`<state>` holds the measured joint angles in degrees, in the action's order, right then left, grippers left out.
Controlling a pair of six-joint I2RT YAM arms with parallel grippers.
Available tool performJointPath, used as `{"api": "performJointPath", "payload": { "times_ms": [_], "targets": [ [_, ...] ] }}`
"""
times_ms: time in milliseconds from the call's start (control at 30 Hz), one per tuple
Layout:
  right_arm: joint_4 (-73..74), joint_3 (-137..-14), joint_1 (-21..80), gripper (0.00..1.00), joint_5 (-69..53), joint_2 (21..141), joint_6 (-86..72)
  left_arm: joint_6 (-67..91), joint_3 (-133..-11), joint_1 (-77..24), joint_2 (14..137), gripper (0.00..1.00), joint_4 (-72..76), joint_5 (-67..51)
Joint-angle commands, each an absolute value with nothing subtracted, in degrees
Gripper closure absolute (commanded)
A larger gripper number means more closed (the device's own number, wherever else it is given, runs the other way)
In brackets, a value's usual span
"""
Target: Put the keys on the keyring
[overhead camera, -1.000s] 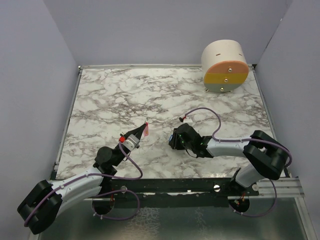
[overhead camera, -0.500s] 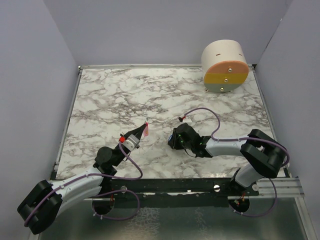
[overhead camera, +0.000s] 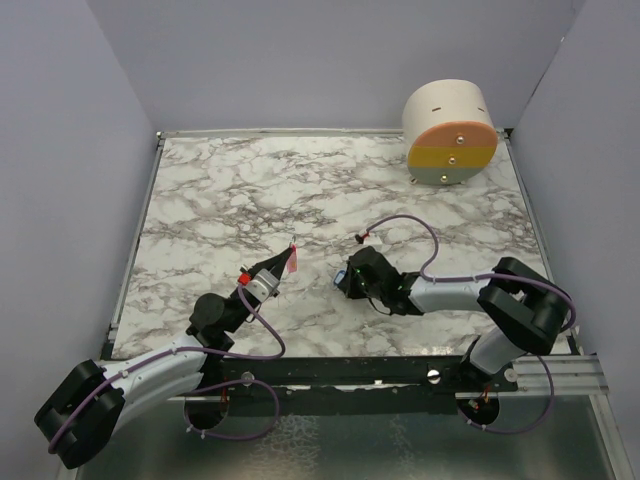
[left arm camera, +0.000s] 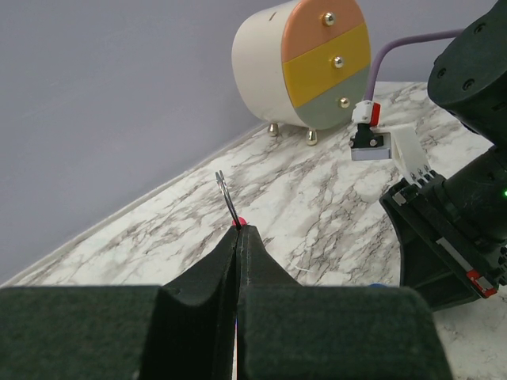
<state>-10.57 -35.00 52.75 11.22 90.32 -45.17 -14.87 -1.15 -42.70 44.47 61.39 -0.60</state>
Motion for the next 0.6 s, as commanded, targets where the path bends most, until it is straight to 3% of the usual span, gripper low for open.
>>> {"api": "performJointPath", "payload": {
  "times_ms": [0,567],
  "targets": [
    [-12.0,-35.3,52.5,0.99,16.4,88.0,-37.9,-14.4,-0.6,-42.4,44.4,1.00,61.9,-0.6],
    [-20.1,-29.6,52.5,0.99,19.3,68.4,-17.2,-10.1,-4.9,-42.5,49.0,1.00,62.8,-7.8]
  ]
}}
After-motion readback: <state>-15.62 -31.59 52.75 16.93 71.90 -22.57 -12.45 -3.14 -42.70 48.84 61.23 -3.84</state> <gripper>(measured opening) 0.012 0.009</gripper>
